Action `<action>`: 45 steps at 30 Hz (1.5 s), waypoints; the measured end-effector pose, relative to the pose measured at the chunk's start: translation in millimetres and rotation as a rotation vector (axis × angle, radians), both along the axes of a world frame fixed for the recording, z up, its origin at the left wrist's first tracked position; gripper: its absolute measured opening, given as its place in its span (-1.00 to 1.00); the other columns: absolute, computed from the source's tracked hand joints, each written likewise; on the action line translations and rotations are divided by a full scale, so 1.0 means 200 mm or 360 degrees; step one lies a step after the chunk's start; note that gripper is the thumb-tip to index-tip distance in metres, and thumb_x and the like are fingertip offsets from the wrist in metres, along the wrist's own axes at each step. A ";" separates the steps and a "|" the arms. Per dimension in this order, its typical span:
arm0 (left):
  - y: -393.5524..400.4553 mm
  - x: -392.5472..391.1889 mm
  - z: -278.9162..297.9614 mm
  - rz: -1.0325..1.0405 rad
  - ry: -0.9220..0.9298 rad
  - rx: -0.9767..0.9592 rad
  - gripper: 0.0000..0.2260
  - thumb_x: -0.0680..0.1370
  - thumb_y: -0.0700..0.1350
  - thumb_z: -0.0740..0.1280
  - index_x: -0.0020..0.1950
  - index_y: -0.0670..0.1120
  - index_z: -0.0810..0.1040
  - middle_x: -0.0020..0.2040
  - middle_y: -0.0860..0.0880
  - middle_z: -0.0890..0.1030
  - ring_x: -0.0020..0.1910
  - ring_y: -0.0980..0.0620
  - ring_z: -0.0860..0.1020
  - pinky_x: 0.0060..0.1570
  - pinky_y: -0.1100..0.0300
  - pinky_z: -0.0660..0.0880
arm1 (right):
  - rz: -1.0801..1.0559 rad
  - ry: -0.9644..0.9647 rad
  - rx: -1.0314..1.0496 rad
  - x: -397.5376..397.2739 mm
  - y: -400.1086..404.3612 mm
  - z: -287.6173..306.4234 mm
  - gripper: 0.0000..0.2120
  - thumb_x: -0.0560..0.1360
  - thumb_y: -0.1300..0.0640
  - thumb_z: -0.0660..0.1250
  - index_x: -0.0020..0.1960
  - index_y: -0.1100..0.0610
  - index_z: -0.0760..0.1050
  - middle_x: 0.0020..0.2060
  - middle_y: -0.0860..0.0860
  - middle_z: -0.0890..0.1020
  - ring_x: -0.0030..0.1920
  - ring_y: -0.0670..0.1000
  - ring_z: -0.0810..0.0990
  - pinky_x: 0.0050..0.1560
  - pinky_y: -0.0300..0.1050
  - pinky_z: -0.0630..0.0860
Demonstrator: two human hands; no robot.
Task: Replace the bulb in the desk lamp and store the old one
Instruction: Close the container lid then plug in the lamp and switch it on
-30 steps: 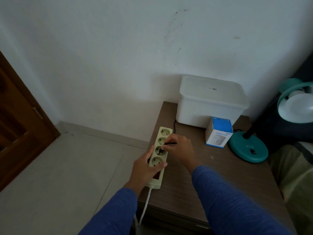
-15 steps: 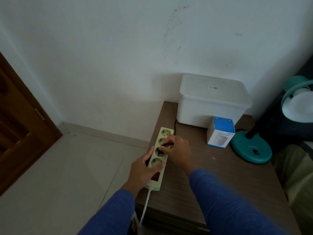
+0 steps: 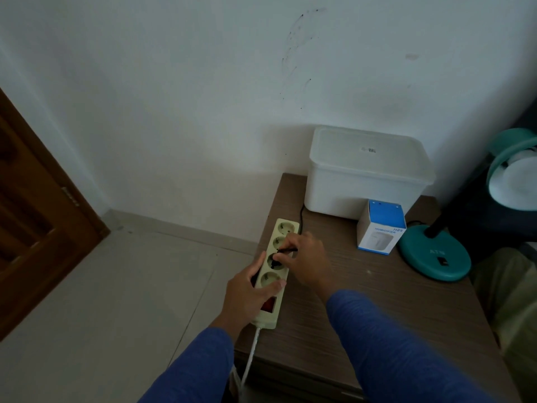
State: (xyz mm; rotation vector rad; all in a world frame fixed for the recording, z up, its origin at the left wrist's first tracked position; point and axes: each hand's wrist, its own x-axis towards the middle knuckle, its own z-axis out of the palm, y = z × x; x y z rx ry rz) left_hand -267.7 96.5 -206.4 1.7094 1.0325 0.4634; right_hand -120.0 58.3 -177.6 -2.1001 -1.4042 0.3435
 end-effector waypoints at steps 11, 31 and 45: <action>-0.02 0.01 0.03 -0.0023 0.0154 0.0049 -0.33 0.42 0.03 0.45 0.46 0.08 0.24 0.00 0.11 0.60 -0.15 0.34 0.52 -0.29 0.60 0.43 | 0.0210 0.0152 -0.0233 0.05 -0.06 0.05 -0.68 0.45 0.00 0.38 0.19 -0.01 0.53 0.16 -0.04 0.60 0.20 -0.04 0.52 0.28 -0.14 0.39; -0.16 0.59 0.43 -0.0636 0.1021 0.0912 -0.59 0.57 0.03 0.19 0.38 -0.08 0.38 0.37 -0.11 0.42 0.36 -0.10 0.38 0.32 0.07 0.34 | -0.0317 -0.0343 -0.1204 0.47 -0.57 0.31 -0.58 0.50 0.01 0.28 0.27 0.21 0.42 0.22 0.14 0.51 0.17 0.15 0.54 0.08 -0.04 0.49; -0.56 1.29 0.18 -0.1064 0.0794 0.0957 -0.62 0.57 -0.07 0.22 0.36 -0.15 0.39 0.34 -0.13 0.42 0.32 -0.09 0.40 0.27 0.11 0.38 | -0.0695 -0.0131 -0.0678 1.00 -0.99 0.04 -0.61 0.50 0.14 0.21 0.32 0.14 0.43 0.27 0.11 0.48 0.26 0.15 0.48 0.26 0.03 0.44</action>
